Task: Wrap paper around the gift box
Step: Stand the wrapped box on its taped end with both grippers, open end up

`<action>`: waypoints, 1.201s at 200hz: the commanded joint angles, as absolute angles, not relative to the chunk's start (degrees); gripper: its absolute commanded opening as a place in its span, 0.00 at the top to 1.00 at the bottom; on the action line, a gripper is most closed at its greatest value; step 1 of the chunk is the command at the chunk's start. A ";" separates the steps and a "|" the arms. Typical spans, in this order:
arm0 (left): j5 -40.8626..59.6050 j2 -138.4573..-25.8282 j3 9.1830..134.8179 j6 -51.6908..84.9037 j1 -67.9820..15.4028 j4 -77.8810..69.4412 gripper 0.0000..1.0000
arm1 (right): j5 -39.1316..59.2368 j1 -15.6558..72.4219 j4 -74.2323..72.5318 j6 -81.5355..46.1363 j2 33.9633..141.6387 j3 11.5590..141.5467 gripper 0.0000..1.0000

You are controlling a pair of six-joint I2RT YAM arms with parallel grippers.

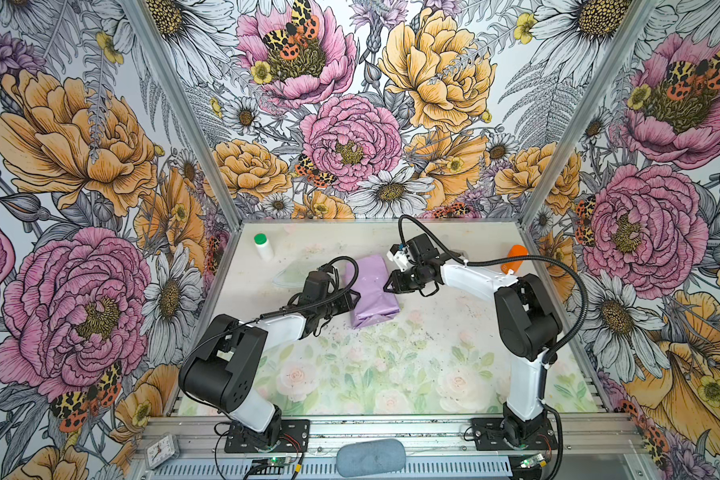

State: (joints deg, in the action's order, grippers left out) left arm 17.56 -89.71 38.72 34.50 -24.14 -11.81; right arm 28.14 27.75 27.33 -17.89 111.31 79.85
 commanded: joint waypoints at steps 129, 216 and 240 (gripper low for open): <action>0.91 -86.24 25.48 7.83 -44.87 -32.95 0.59 | 15.26 37.17 -11.31 -10.79 84.19 39.07 0.83; -7.74 -83.77 14.62 17.87 -51.39 -38.72 0.33 | 7.94 41.23 -15.00 -14.91 67.87 21.78 0.61; -8.68 -80.92 12.50 20.68 -51.74 -38.58 0.27 | 7.03 41.13 -15.13 -15.37 62.19 18.99 0.53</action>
State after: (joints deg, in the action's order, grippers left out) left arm -8.10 -83.99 14.04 16.58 -51.48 -38.50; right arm 7.22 41.21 -13.50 -14.52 67.35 20.40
